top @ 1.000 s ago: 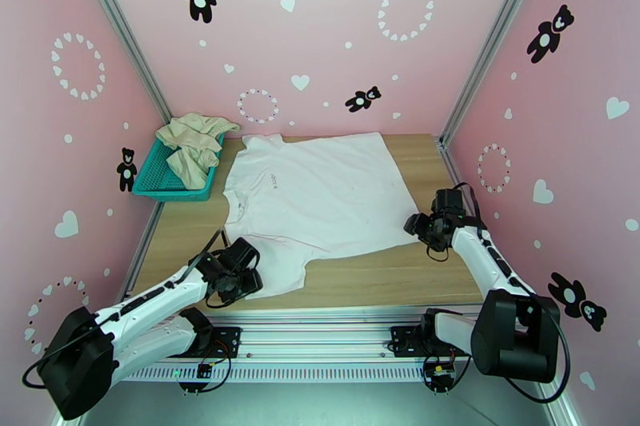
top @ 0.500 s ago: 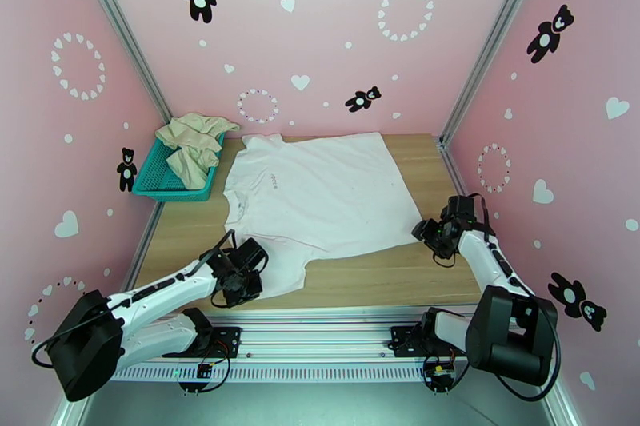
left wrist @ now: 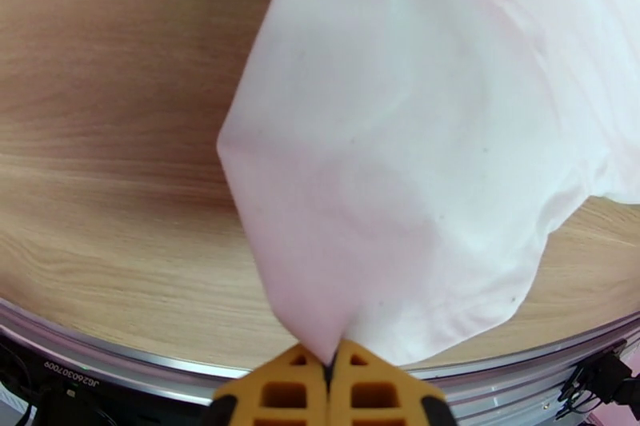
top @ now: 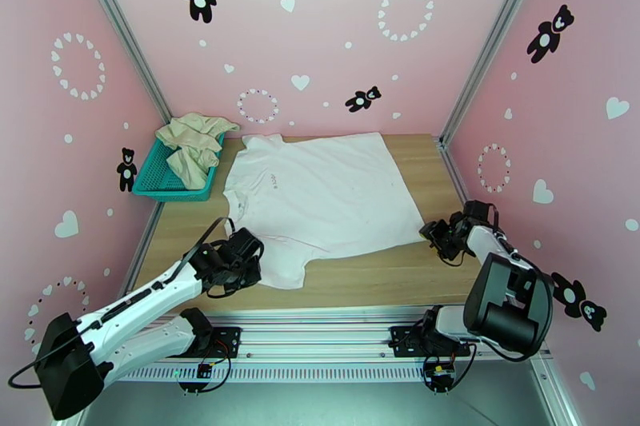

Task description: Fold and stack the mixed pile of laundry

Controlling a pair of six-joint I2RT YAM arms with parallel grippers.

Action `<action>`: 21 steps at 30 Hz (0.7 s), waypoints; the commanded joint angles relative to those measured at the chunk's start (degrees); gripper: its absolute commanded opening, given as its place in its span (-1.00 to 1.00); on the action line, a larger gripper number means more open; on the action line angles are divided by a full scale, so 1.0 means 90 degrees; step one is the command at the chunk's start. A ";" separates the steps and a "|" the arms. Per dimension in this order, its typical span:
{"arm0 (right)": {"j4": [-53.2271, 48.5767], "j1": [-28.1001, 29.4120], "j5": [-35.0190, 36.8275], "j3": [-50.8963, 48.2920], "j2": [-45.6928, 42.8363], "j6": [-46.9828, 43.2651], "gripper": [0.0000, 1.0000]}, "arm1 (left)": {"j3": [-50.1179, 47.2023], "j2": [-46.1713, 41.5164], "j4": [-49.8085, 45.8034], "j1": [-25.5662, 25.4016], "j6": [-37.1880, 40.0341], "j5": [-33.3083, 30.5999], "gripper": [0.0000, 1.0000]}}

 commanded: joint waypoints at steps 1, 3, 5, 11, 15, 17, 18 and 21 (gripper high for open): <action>0.0394 0.0014 0.0027 0.0176 0.0418 0.0216 -0.06 | 0.0291 -0.0276 -0.0359 -0.0050 0.0251 -0.0255 -1.00; 0.0618 0.0075 0.0022 0.0219 0.0675 0.0323 -0.15 | 0.0431 -0.0379 -0.0413 -0.0051 0.0338 -0.0277 -1.00; 0.0713 0.0243 0.0044 0.0361 0.0904 0.0283 -0.24 | 0.0647 -0.0428 -0.0538 -0.0060 0.0446 -0.0331 -1.00; 0.0441 0.0606 0.0518 0.0596 0.0965 0.0159 -0.49 | 0.1294 -0.0653 -0.0937 -0.0048 0.0566 -0.0464 -1.00; 0.0070 0.0604 0.0871 0.0565 0.0484 -0.0100 -0.73 | 0.1556 -0.0672 -0.1296 -0.0051 0.0608 -0.0421 -1.00; -0.0151 0.0604 0.0956 0.0604 0.0262 -0.0216 -0.79 | 0.1718 -0.0656 -0.1462 -0.0057 0.0649 -0.0423 -1.00; -0.0270 0.0604 0.0978 0.0623 0.0130 -0.0261 -0.79 | 0.1815 -0.0653 -0.1544 -0.0051 0.0669 -0.0448 -1.00; -0.0600 0.0615 0.1099 0.0664 -0.0342 -0.0359 -0.78 | 0.2062 -0.0669 -0.1733 -0.0050 0.0676 -0.0548 -1.00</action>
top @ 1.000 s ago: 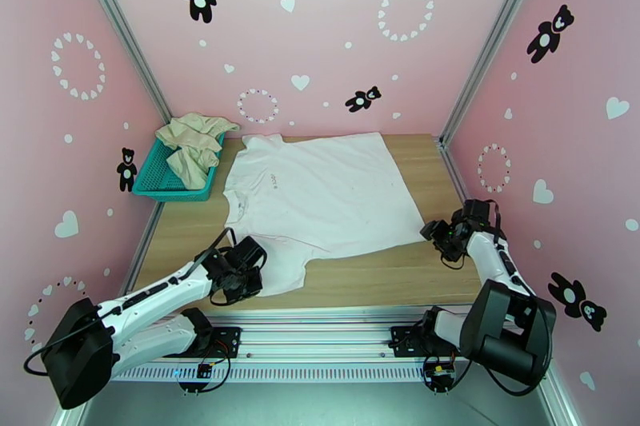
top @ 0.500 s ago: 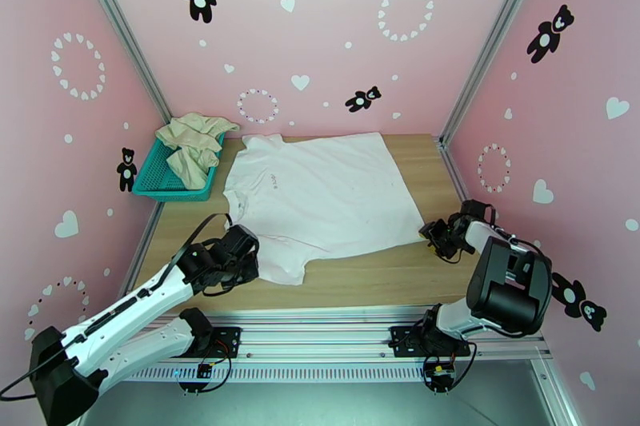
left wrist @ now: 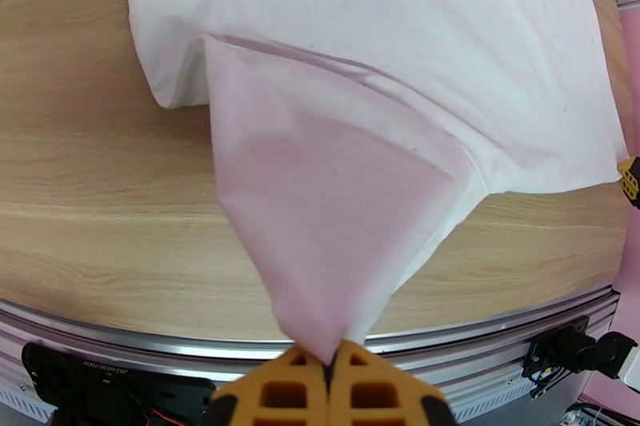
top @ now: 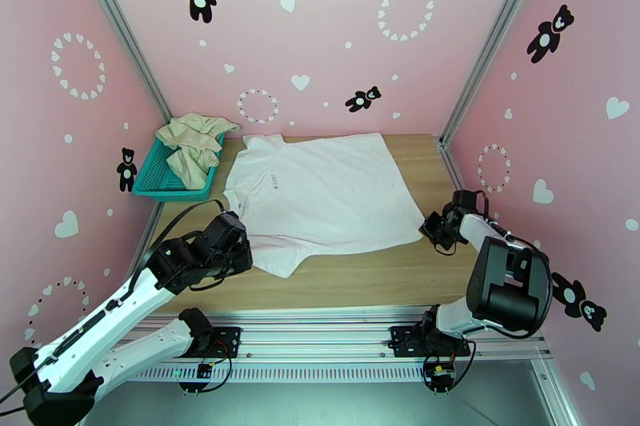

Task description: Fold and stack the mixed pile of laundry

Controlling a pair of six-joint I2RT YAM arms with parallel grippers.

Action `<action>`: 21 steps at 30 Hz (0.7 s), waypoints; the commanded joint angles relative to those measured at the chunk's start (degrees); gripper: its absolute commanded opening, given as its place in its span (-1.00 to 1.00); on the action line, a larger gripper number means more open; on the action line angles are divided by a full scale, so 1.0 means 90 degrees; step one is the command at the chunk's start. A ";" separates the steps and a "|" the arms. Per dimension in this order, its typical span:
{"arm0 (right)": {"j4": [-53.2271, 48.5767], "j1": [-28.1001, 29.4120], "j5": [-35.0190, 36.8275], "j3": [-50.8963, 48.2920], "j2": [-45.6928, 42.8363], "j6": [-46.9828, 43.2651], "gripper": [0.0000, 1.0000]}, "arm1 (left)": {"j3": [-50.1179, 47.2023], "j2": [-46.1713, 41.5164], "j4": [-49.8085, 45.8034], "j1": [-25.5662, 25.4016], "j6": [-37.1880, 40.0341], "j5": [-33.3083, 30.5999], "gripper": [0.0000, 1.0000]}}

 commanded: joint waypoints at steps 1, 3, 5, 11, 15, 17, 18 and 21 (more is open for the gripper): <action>-0.0647 -0.0015 0.0392 0.0184 -0.0638 -0.0229 -0.79 | 0.0394 -0.0042 -0.0459 -0.0052 0.0129 -0.0305 -1.00; -0.0791 -0.0015 0.0474 0.0272 -0.0915 -0.0279 -0.82 | 0.0517 -0.0031 -0.0530 -0.0050 0.0144 -0.0354 -1.00; -0.0928 -0.0006 0.0480 0.0440 -0.1011 -0.0306 -0.82 | 0.0587 0.0021 -0.0538 -0.0051 0.0218 -0.0363 -1.00; -0.0938 0.0066 0.0330 0.0992 -0.0487 -0.0271 0.01 | 0.0576 0.0153 -0.0426 -0.0050 0.0251 -0.0348 -1.00; -0.0972 0.0298 0.0037 0.1625 0.0352 -0.0284 0.02 | 0.0463 0.0257 -0.0276 -0.0051 0.0226 -0.0273 -1.00; -0.0937 0.0331 0.0043 0.1572 0.0282 -0.0166 0.04 | 0.0484 0.0345 -0.0216 -0.0051 0.0238 -0.0203 -1.00; -0.0972 0.0334 0.0212 0.1465 0.0131 -0.0141 0.07 | 0.0492 0.0380 -0.0187 -0.0051 0.0239 -0.0197 -1.00; -0.1262 0.0237 0.0663 0.1063 -0.0399 -0.0215 0.20 | 0.0465 0.0391 -0.0109 -0.0056 0.0229 -0.0191 -1.00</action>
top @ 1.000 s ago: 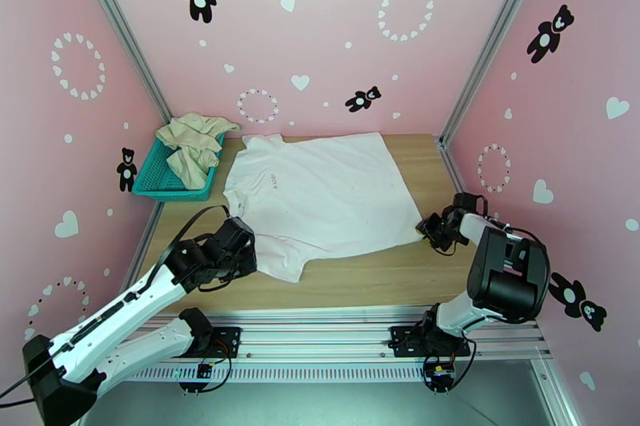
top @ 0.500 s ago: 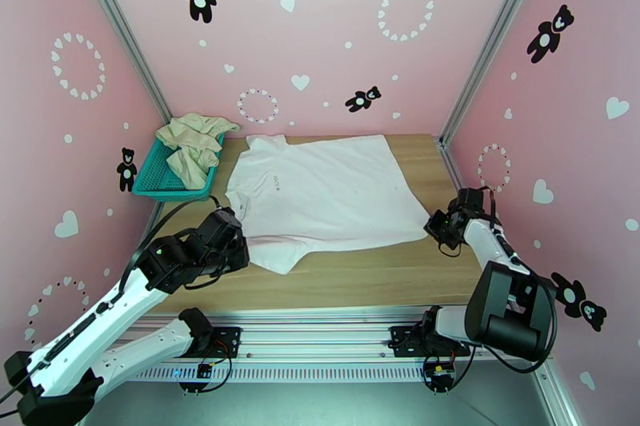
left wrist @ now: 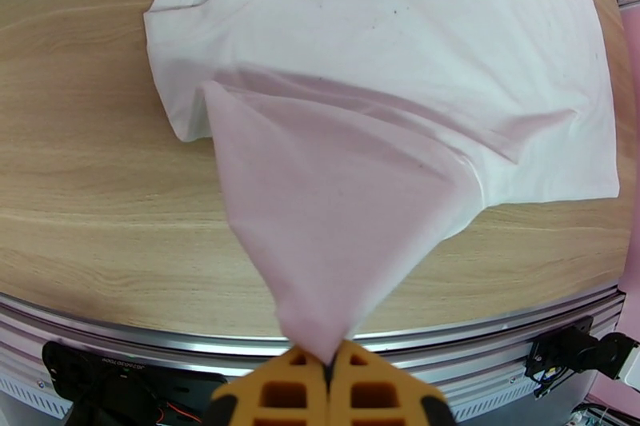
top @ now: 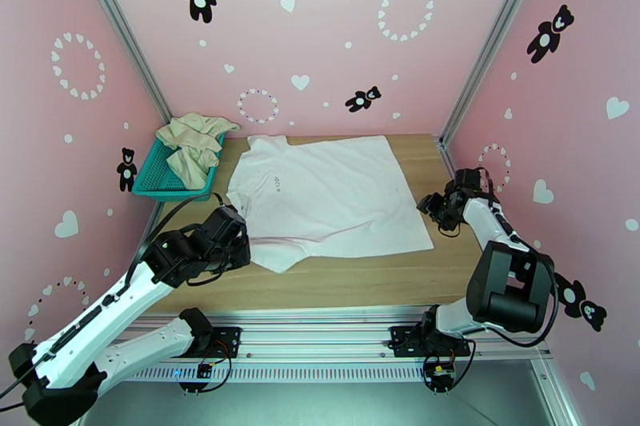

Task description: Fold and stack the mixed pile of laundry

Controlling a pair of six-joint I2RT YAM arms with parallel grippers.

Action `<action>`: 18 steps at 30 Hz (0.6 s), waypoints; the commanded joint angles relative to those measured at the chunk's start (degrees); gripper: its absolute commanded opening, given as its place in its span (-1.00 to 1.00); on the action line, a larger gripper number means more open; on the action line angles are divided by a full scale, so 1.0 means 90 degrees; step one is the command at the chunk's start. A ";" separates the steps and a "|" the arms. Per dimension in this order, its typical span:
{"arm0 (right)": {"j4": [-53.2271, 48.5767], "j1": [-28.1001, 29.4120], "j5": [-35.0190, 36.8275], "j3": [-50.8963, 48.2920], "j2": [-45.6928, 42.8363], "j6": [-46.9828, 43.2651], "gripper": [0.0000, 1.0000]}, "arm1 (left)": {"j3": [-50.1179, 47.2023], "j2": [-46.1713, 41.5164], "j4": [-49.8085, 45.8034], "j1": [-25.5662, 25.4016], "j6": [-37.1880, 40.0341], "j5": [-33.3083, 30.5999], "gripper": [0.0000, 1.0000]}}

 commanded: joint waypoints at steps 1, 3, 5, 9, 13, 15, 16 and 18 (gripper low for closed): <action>-0.0464 -0.0194 0.0305 -0.0433 -0.0612 -0.0003 0.21 | -0.0046 0.0004 0.0162 -0.0045 0.0079 -0.0034 -1.00; -0.0378 -0.0558 -0.0079 -0.0947 -0.0801 -0.0058 0.21 | -0.0128 -0.0025 0.0222 -0.0050 0.0064 0.0005 -1.00; -0.0274 -0.0916 -0.0397 -0.1320 -0.0780 -0.0085 0.20 | -0.0201 -0.0026 0.0258 -0.0050 0.0053 0.0043 -1.00; 0.0226 -0.1173 -0.0871 -0.1840 -0.0528 0.0092 0.09 | -0.0295 -0.0051 0.0291 -0.0051 0.0069 0.0156 -1.00; 0.0692 -0.1180 -0.0628 -0.2037 -0.0217 0.0234 -0.07 | -0.0491 -0.0177 0.0318 -0.0055 -0.0023 0.0236 -1.00; 0.0886 -0.1177 -0.0591 -0.2016 0.0008 0.0225 -0.18 | -0.0686 -0.0244 0.0366 -0.0048 -0.0109 0.0351 -1.00; 0.0933 -0.1180 -0.0616 -0.1993 0.0097 0.0235 -0.21 | -0.0753 -0.0276 0.0391 -0.0051 -0.0138 0.0392 -1.00; 0.1024 -0.1140 -0.0660 -0.1982 0.0226 0.0281 -0.29 | -0.0865 -0.0328 0.0400 -0.0053 -0.0216 0.0437 -1.00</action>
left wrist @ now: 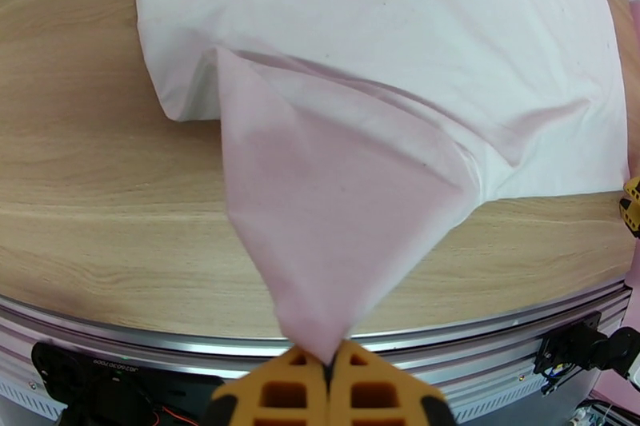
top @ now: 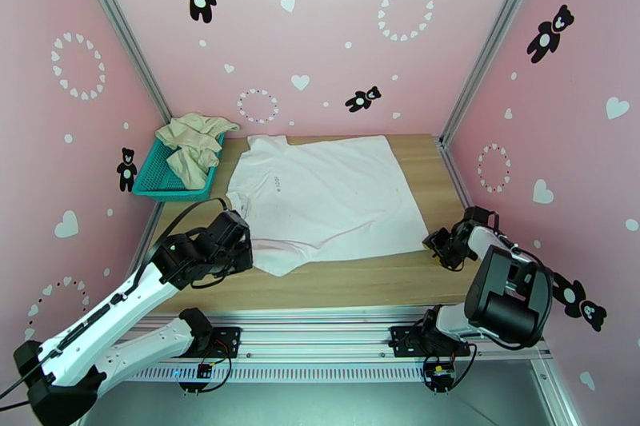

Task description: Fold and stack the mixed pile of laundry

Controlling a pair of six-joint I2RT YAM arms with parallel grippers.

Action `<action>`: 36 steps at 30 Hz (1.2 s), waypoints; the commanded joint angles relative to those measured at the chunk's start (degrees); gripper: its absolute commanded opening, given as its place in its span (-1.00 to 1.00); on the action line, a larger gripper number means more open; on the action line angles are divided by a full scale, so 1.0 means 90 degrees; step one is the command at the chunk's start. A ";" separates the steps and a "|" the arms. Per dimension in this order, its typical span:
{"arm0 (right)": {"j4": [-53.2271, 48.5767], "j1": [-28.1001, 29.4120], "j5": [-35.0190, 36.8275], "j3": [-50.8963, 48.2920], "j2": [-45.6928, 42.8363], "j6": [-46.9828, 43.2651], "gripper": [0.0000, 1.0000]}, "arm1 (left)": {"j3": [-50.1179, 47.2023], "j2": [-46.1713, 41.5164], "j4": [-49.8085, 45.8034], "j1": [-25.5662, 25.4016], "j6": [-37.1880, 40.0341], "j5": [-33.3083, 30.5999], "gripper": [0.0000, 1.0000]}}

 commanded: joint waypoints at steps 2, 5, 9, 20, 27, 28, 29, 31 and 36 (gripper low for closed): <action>0.0545 0.0094 -0.0069 0.0005 0.0319 0.0099 -0.37 | -0.0181 -0.0140 0.0123 -0.0050 -0.0157 0.0220 -1.00; 0.0618 0.0193 0.0035 0.0075 0.0358 0.0190 -0.46 | -0.0129 -0.0126 0.0136 -0.0050 -0.0137 0.0178 -1.00; 0.0614 0.0415 0.0342 0.0312 0.0443 0.0246 -0.54 | -0.0012 -0.0013 0.0136 -0.0051 -0.0046 0.0133 -1.00; 0.0182 0.0558 0.0316 0.0571 -0.0007 0.0276 -0.05 | 0.0164 0.0087 0.0134 -0.0050 0.0000 0.0041 -1.00; 0.0301 0.0293 -0.0034 0.0525 0.0052 0.0295 -0.11 | 0.0174 0.0127 0.0185 -0.0052 0.0050 0.0065 -1.00; 0.0332 0.0290 -0.0089 0.0503 0.0106 0.0304 -0.14 | 0.0189 0.0125 0.0185 -0.0045 0.0060 0.0058 -1.00; 0.0378 0.0290 -0.0126 0.0468 0.0139 0.0328 -0.17 | 0.0197 0.0125 0.0185 -0.0050 0.0061 0.0060 -1.00; 0.0433 0.0290 -0.0092 0.0385 0.0152 0.0333 -0.20 | 0.0209 0.0116 0.0185 -0.0051 0.0063 0.0050 -1.00; 0.0406 0.0271 -0.0040 0.0235 0.0074 0.0275 -0.27 | 0.0213 0.0087 0.0156 -0.0051 0.0076 0.0036 -1.00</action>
